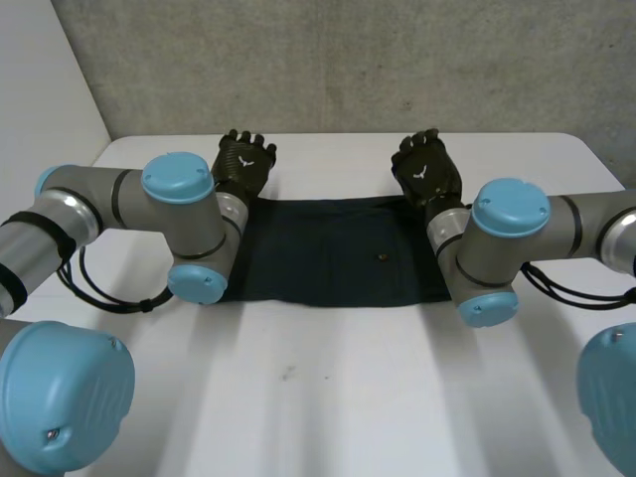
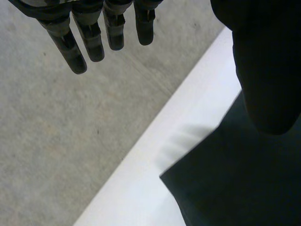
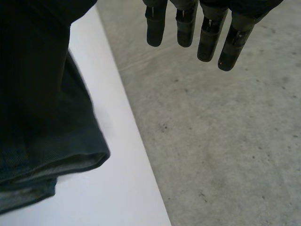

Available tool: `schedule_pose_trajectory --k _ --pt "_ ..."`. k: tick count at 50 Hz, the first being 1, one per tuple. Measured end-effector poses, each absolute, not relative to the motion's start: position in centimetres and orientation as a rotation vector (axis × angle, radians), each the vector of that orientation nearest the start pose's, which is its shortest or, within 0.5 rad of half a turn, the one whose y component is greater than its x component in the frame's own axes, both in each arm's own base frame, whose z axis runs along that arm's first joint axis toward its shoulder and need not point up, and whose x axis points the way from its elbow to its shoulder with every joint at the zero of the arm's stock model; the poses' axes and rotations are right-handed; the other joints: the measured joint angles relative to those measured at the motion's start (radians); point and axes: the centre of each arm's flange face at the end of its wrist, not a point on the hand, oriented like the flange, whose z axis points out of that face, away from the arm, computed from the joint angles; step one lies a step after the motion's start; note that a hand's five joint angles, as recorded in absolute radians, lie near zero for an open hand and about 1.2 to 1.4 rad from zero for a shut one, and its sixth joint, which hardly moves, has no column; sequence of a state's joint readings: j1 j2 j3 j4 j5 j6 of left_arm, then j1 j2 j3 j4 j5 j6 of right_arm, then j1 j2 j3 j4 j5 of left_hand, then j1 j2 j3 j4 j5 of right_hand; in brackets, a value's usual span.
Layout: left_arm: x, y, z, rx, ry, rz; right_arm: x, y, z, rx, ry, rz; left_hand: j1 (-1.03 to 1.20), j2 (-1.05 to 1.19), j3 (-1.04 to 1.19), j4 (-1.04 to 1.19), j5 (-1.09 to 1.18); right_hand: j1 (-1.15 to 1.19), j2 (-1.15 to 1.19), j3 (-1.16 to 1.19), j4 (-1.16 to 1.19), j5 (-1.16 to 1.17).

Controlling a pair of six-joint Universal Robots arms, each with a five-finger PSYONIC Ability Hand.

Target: Fold the shorts.

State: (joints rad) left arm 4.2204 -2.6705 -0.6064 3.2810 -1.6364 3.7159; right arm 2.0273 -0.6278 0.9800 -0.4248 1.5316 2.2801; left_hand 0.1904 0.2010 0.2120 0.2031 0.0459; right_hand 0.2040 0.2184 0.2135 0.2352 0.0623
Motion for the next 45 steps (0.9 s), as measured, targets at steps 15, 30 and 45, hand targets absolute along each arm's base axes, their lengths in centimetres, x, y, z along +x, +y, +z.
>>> schedule_pose_trajectory --k 15,30,45 --pt "-31.7 -32.0 21.1 0.963 2.164 -2.2 26.9 -31.4 21.0 -0.888 2.155 -1.909 0.0 -0.002 0.0 0.0 0.0 0.002 0.003 0.006 0.003 0.001" --pt "-27.6 -26.1 16.6 0.977 2.493 -2.016 24.8 -30.0 14.1 -0.906 2.318 -1.558 0.0 -0.002 0.0 0.0 0.0 0.111 0.132 0.159 0.134 0.127" --pt "-27.2 -26.6 16.0 0.945 2.465 -2.035 25.1 -32.9 10.9 -0.946 2.262 -1.697 0.0 -0.002 0.0 0.0 0.0 0.366 0.504 0.506 0.481 0.449"
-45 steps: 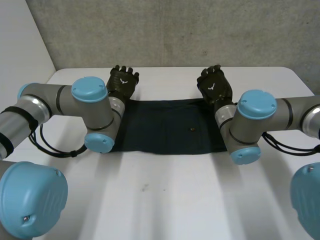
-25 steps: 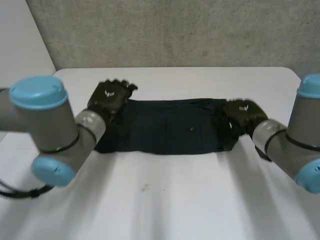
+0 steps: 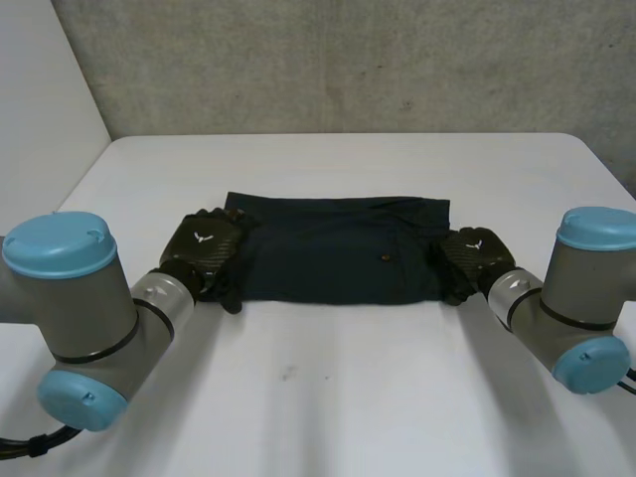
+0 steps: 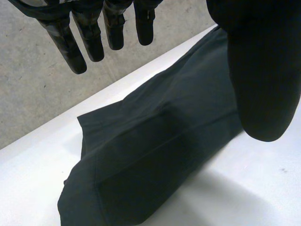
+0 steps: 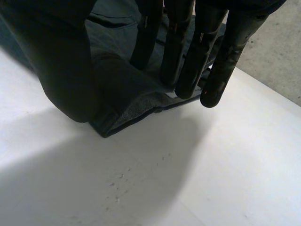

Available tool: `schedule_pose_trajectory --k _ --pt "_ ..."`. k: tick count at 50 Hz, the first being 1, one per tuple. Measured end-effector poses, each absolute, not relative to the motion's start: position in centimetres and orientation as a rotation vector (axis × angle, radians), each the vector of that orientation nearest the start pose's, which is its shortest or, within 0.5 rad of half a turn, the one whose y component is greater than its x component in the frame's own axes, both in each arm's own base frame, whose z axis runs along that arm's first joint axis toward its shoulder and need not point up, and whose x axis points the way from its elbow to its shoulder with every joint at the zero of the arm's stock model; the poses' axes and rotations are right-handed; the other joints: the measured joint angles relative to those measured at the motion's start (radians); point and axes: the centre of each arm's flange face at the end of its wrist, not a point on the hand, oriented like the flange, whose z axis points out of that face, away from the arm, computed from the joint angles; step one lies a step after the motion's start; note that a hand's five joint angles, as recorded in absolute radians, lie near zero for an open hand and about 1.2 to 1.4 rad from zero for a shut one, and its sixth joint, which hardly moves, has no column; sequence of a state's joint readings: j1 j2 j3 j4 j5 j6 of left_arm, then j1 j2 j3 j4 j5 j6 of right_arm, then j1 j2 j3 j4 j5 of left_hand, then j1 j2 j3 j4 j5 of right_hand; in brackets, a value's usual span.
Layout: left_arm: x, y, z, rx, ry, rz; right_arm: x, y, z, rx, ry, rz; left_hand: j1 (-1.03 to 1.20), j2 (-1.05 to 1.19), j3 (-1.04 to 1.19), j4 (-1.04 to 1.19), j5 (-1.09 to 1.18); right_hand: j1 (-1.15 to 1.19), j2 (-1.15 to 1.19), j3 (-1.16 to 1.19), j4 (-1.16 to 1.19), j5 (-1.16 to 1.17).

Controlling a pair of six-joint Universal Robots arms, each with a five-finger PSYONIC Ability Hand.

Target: Fold the shorts.

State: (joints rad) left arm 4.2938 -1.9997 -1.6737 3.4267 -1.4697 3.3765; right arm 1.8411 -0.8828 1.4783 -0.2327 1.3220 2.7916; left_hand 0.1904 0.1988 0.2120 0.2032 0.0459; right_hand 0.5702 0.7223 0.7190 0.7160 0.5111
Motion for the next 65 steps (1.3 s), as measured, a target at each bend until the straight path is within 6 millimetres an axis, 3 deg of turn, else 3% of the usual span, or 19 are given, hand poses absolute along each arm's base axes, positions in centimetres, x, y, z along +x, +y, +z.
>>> schedule_pose_trajectory --k 9,10,11,17,26,30,36,40,45,48,50,52,54,59,62,64,65 --pt "-27.2 -26.4 16.1 0.948 2.465 -2.036 25.5 -33.4 10.5 -0.952 2.251 -1.69 0.0 0.0 0.0 0.0 0.0 0.097 0.204 0.218 0.223 0.204" --pt "-27.2 -26.4 16.1 0.947 2.464 -2.037 25.6 -33.5 10.5 -0.951 2.254 -1.69 0.0 0.0 0.0 0.0 0.0 0.147 0.381 0.405 0.409 0.383" --pt "-27.2 -26.4 16.1 0.946 2.463 -2.038 25.5 -33.6 10.5 -0.949 2.256 -1.691 0.0 0.0 0.0 0.0 0.0 0.145 0.397 0.441 0.453 0.427" --pt "-27.2 -26.3 16.4 0.941 2.456 -2.046 25.0 -33.7 11.8 -0.927 2.261 -1.726 0.0 0.0 0.0 0.0 0.0 0.168 0.429 0.463 0.473 0.441" --pt "-26.9 -26.1 17.4 0.927 2.433 -2.073 21.5 -33.9 14.6 -0.915 2.359 -1.765 0.0 0.0 0.0 0.0 0.0 0.257 0.458 0.463 0.473 0.441" --pt "-26.6 -25.8 18.3 0.915 2.413 -2.1 18.5 -34.5 15.4 -1.085 2.469 -1.788 0.0 0.0 0.0 0.0 0.0 0.287 0.46 0.463 0.473 0.441" --pt "-26.4 -25.5 19.2 0.904 2.393 -2.127 17.3 -35.1 16.6 -1.32 2.516 -1.853 0.0 0.0 0.0 0.0 0.0 0.319 0.46 0.463 0.473 0.441" --pt "-26.2 -25.4 19.7 0.896 2.378 -2.146 20.0 -34.8 18.6 -1.495 2.406 -1.963 0.0 0.0 0.0 0.0 0.0 0.378 0.46 0.463 0.473 0.452" --pt "-26.1 -25.5 20.2 0.888 2.361 -2.166 25.9 -32.7 20.7 -1.591 2.126 -2.054 0.0 0.0 0.0 0.0 0.0 0.398 0.46 0.463 0.473 0.466" --pt "-26.0 -25.6 20.3 0.88 2.354 -2.173 31.4 -29.3 21.0 -1.653 1.853 -2.014 0.0 0.0 0.0 0.0 0.0 0.4 0.46 0.463 0.473 0.467" --pt "-25.9 -25.7 20.3 0.873 2.353 -2.173 34.0 -27.1 20.5 -1.677 1.721 -1.951 0.0 0.0 0.0 0.0 0.0 0.4 0.46 0.463 0.473 0.467" --pt "-25.8 -25.8 20.3 0.869 2.353 -2.172 34.7 -26.3 20.3 -1.683 1.68 -1.924 0.0 0.0 0.0 0.0 0.0 0.4 0.46 0.463 0.473 0.467" --pt "-25.6 -26.0 20.3 0.859 2.353 -2.169 37.7 -23.1 18.6 -1.696 1.537 -1.777 0.0 0.0 0.0 0.0 0.0 0.406 0.46 0.463 0.473 0.471" --pt "-25.2 -26.4 20.3 0.835 2.355 -2.162 39.9 -20.9 16.4 -1.688 1.457 -1.635 0.0 0.0 0.0 0.0 0.0 0.406 0.457 0.46 0.473 0.478" --pt "-25.0 -26.6 20.3 0.823 2.357 -2.161 40.5 -20.9 16.3 -1.668 1.446 -1.628 0.0 0.0 0.0 0.0 0.0 0.242 0.27 0.274 0.281 0.312" --pt "-25.0 -26.7 20.3 0.817 2.358 -2.162 40.7 -21.1 16.8 -1.644 1.447 -1.64 0.0 0.0 0.0 0.0 0.0 -0.18 -0.209 -0.158 -0.17 -0.149" --pt "-24.9 -26.7 20.3 0.813 2.357 -2.163 40.8 -21.2 17.1 -1.63 1.449 -1.647 0.0 0.0 0.0 0.0 0.0 -0.222 -0.285 -0.224 -0.223 -0.206"
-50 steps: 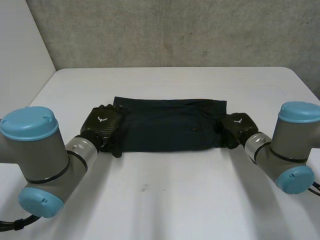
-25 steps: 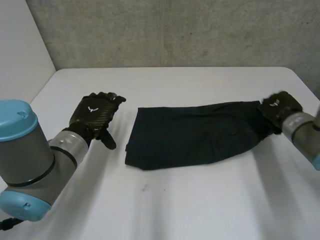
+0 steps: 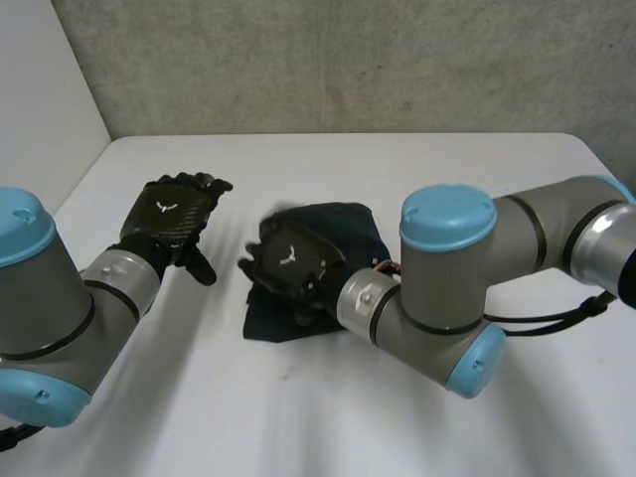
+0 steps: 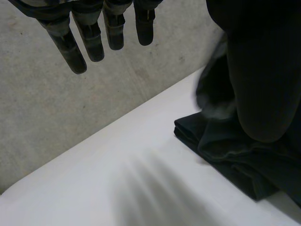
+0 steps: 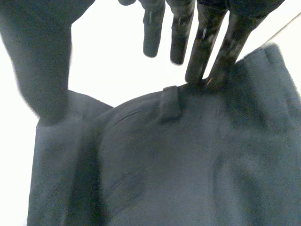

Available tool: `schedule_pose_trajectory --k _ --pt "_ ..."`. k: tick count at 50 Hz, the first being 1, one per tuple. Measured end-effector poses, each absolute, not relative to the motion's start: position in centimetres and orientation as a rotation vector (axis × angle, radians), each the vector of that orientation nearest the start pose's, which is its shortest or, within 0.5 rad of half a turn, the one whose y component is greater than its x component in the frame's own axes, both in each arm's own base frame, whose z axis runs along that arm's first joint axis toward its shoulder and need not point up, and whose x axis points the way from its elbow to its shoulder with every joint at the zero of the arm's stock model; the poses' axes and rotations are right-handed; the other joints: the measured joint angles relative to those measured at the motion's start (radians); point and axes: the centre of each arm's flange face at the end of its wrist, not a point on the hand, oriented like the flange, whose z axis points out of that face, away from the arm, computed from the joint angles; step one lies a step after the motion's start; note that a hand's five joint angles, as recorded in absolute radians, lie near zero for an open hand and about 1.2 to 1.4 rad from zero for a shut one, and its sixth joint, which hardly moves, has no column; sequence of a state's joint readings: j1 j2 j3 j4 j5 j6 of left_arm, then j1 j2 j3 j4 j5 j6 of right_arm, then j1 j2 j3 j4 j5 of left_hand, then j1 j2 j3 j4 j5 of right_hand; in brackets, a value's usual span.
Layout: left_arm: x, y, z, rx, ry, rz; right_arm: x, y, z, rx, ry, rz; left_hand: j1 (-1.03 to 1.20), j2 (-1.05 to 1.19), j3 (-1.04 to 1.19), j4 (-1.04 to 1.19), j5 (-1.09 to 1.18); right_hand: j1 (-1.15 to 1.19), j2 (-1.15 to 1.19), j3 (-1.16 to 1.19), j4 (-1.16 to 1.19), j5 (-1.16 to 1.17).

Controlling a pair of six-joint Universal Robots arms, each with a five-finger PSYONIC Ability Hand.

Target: Fold the shorts.

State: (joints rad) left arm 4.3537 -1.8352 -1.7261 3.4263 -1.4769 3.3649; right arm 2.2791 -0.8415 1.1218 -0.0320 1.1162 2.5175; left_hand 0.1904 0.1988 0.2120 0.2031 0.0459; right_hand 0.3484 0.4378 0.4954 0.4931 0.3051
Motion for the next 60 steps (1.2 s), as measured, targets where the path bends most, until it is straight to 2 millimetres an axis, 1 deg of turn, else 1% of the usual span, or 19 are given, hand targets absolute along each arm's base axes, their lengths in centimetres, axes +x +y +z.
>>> schedule_pose_trajectory --k 1,3,7,8,11,14,17,18,20,21,22,24,28,32,41,45,51,56,60 --pt "-24.9 -26.8 20.4 0.809 2.356 -2.165 40.8 -21.4 17.7 -1.607 1.453 -1.657 0.0 0.0 0.0 0.0 0.0 -0.098 -0.126 -0.139 -0.153 -0.151" --pt "-24.8 -27.0 20.5 0.798 2.351 -2.172 40.5 -21.7 19.3 -1.529 1.474 -1.675 0.0 0.0 0.0 0.0 0.0 -0.145 -0.218 -0.276 -0.257 -0.239" --pt "-24.8 -27.4 21.1 0.776 2.338 -2.201 39.6 -22.4 21.9 -1.383 1.526 -1.7 0.0 0.0 0.0 0.0 0.0 -0.145 -0.219 -0.281 -0.257 -0.24" --pt "-24.9 -27.6 21.4 0.762 2.335 -2.223 38.7 -23.1 23.4 -1.275 1.573 -1.715 0.0 0.0 0.0 0.0 0.0 -0.145 -0.219 -0.281 -0.257 -0.24" --pt "-25.4 -28.0 22.5 0.725 2.336 -2.29 36.5 -25.0 25.3 -1.078 1.674 -1.746 0.0 0.0 0.0 0.0 0.0 -0.145 -0.219 -0.281 -0.257 -0.24" --pt "-26.5 -28.1 23.8 0.698 2.343 -2.374 34.3 -26.7 26.3 -0.912 1.764 -1.762 0.0 0.0 0.0 0.0 0.0 -0.145 -0.219 -0.281 -0.257 -0.24" --pt "-27.5 -28.1 24.6 0.692 2.354 -2.43 33.0 -27.7 26.4 -0.825 1.824 -1.76 0.0 0.0 0.0 0.0 0.0 -0.145 -0.219 -0.281 -0.257 -0.24" --pt "-28.4 -28.0 24.8 0.703 2.367 -2.455 32.0 -28.3 26.2 -0.776 1.873 -1.749 0.0 0.0 0.0 0.0 0.0 -0.145 -0.219 -0.281 -0.257 -0.24" --pt "-28.6 -27.9 24.8 0.707 2.37 -2.46 31.8 -28.4 26.1 -0.77 1.882 -1.747 0.0 0.0 0.0 0.0 0.0 -0.145 -0.219 -0.281 -0.257 -0.24" --pt "-30.2 -27.5 24.9 0.754 2.397 -2.475 31.0 -28.9 25.7 -0.74 1.929 -1.734 0.0 0.0 0.0 0.0 0.0 -0.145 -0.219 -0.281 -0.257 -0.24" --pt "-30.3 -27.4 24.8 0.761 2.4 -2.476 30.9 -29.0 25.7 -0.738 1.933 -1.733 0.0 0.0 0.0 0.0 0.0 -0.145 -0.219 -0.281 -0.257 -0.24" --pt "-32.0 -26.7 24.5 0.826 2.439 -2.462 30.6 -29.4 25.3 -0.73 1.959 -1.723 0.0 0.0 0.0 0.0 0.0 -0.145 -0.219 -0.281 -0.257 -0.24" --pt "-34.2 -25.8 23.3 0.923 2.518 -2.39 30.7 -30.0 24.5 -0.734 1.983 -1.701 0.0 0.0 0.0 0.0 0.0 -0.145 -0.219 -0.281 -0.257 -0.24" --pt "-36.1 -25.2 21.0 0.996 2.635 -2.213 31.5 -30.9 22.6 -0.762 2.026 -1.637 0.0 0.0 0.0 0.0 0.0 -0.145 -0.219 -0.281 -0.257 -0.24" --pt "-36.0 -26.1 16.3 0.858 2.675 -1.9 33.0 -32.4 17.4 -0.824 2.12 -1.486 0.0 0.0 0.0 0.0 0.0 -0.145 -0.219 -0.281 -0.257 -0.24" --pt "-35.5 -26.5 15.3 0.823 2.645 -1.838 33.6 -32.5 15.5 -0.877 2.135 -1.457 0.0 0.0 0.0 0.0 0.0 -0.145 -0.219 -0.281 -0.257 -0.24" --pt "-34.9 -26.6 14.5 0.91 2.566 -1.759 34.5 -32.1 12.6 -1.033 2.153 -1.438 0.0 0.0 0.0 0.0 0.0 -0.168 -0.226 -0.283 -0.257 -0.24" --pt "-34.7 -26.5 14.2 1.022 2.488 -1.713 34.8 -31.9 11.6 -1.112 2.165 -1.445 0.0 0.0 0.0 0.0 0.0 -0.188 -0.242 -0.3 -0.257 -0.24" --pt "-34.3 -26.9 13.7 1.085 2.439 -1.671 34.7 -31.9 11.6 -1.132 2.169 -1.46 0.0 0.0 0.0 0.0 0.0 -0.196 -0.244 -0.3 -0.257 -0.24"
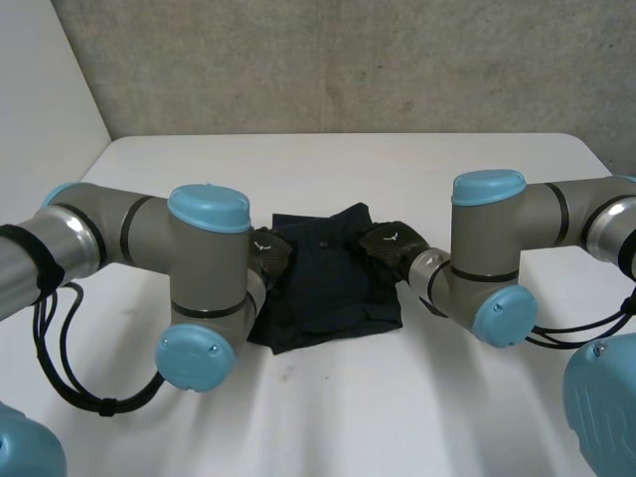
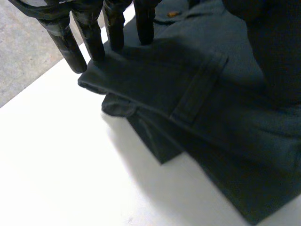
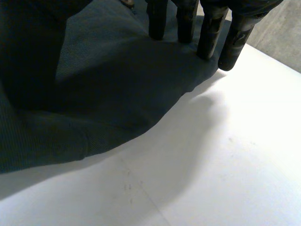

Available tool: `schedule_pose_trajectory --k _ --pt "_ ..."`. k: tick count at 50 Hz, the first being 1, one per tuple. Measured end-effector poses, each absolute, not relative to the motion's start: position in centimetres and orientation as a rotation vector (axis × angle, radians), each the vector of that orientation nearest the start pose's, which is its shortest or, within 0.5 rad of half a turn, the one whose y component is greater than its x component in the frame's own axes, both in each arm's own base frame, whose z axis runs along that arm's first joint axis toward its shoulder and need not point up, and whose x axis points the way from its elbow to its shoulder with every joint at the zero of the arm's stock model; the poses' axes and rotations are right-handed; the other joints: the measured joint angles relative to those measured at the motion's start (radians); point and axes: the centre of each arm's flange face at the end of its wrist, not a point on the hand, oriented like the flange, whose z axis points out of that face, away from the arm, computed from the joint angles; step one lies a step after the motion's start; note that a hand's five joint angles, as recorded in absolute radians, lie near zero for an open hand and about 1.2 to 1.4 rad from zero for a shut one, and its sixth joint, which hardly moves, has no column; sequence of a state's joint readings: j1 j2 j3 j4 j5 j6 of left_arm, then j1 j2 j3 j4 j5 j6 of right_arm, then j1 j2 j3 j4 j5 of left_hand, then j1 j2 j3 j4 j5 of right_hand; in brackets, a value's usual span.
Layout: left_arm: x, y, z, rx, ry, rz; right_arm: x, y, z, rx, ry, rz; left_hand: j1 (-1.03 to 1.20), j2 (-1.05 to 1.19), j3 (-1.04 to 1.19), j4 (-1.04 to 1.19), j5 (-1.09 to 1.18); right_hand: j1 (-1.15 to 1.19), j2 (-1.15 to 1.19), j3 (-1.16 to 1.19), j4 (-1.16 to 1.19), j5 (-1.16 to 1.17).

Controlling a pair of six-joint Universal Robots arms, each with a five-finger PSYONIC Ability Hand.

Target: Fold the shorts.

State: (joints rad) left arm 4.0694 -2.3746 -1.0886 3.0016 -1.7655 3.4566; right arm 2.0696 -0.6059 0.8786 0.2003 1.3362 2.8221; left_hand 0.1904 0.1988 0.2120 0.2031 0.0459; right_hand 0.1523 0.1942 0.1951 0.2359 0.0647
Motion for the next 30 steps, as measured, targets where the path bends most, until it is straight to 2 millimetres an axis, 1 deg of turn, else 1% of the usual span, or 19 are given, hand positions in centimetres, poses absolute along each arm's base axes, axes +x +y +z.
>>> schedule_pose_trajectory --k 5,7,9,12,13,14,16,18,19,21,22,23,25,27,28,30 --pt "-33.8 -27.3 13.2 1.134 2.422 -1.644 34.7 -32.0 12.5 -1.13 2.156 -1.487 -0.004 0.0 0.0 0.0 0.0 0.0 0.0 0.0 0.0 -0.003" --pt "-33.9 -27.3 13.4 1.163 2.428 -1.655 34.7 -32.0 13.4 -1.126 2.141 -1.51 -0.005 0.0 0.0 0.0 0.0 0.0 0.0 0.0 0.0 -0.011" --pt "-34.1 -27.2 14.2 1.195 2.435 -1.696 34.7 -31.9 14.6 -1.12 2.121 -1.537 -0.005 0.0 0.0 0.0 0.0 0.0 0.0 0.0 0.0 -0.013" --pt "-34.3 -27.0 16.9 1.204 2.428 -1.806 34.5 -31.7 17.4 -1.099 2.077 -1.604 -0.005 0.0 0.0 0.0 0.0 0.0 0.0 0.0 0.0 -0.013" --pt "-34.3 -26.9 17.3 1.2 2.427 -1.823 34.4 -31.6 17.7 -1.096 2.071 -1.613 -0.005 0.0 0.0 0.0 0.0 0.0 0.0 0.0 0.0 -0.013" --pt "-34.2 -26.8 19.2 1.175 2.421 -1.894 34.2 -31.5 19.3 -1.077 2.048 -1.657 -0.005 0.0 0.0 0.0 0.0 0.0 0.0 0.0 0.0 -0.013" --pt "-34.0 -26.7 20.6 1.149 2.418 -1.946 34.0 -31.3 20.5 -1.058 2.031 -1.693 -0.005 0.0 0.0 0.0 0.0 0.0 0.0 0.0 0.0 -0.013" --pt "-33.1 -26.5 24.7 1.037 2.409 -2.097 33.2 -30.9 23.8 -0.986 1.991 -1.797 -0.005 0.0 0.0 0.0 0.0 0.0 0.0 0.0 0.0 -0.013" --pt "-32.9 -26.4 25.5 1.011 2.407 -2.127 33.0 -30.8 24.5 -0.969 1.984 -1.817 -0.005 0.0 0.0 0.0 0.0 0.0 0.0 0.0 0.0 -0.013" --pt "-31.7 -26.3 28.5 0.9 2.395 -2.237 32.3 -30.3 26.7 -0.901 1.965 -1.89 -0.005 0.0 0.0 0.0 0.0 0.0 0.0 0.0 0.0 -0.013" --pt "-31.3 -26.3 29.3 0.868 2.391 -2.265 32.0 -30.2 27.4 -0.879 1.961 -1.913 -0.005 0.0 0.0 0.0 0.0 0.0 0.0 0.0 0.0 -0.013" --pt "-30.3 -26.2 31.0 0.79 2.383 -2.322 31.2 -29.9 28.8 -0.825 1.96 -1.963 -0.005 0.0 0.0 0.0 -0.001 0.0 0.0 0.0 0.0 -0.013" --pt "-28.6 -26.1 33.4 0.677 2.371 -2.384 29.7 -29.5 31.0 -0.736 1.968 -2.043 -0.005 0.0 0.0 0.0 0.0 0.0 0.0 0.0 0.0 -0.013" --pt "-27.3 -26.0 34.7 0.602 2.368 -2.406 28.6 -29.2 32.2 -0.679 1.982 -2.088 -0.005 0.0 0.0 0.0 0.0 0.0 0.0 0.0 0.0 -0.013" --pt "-25.8 -25.8 35.8 0.532 2.376 -2.403 27.5 -28.9 33.1 -0.631 2.004 -2.122 -0.005 0.0 0.0 0.0 0.0 0.0 0.0 0.0 0.0 -0.013" --pt "-24.6 -25.5 36.5 0.485 2.394 -2.382 26.3 -28.6 33.9 -0.587 2.034 -2.147 -0.005 0.0 0.0 0.0 0.0 0.0 0.0 0.0 0.0 -0.013"
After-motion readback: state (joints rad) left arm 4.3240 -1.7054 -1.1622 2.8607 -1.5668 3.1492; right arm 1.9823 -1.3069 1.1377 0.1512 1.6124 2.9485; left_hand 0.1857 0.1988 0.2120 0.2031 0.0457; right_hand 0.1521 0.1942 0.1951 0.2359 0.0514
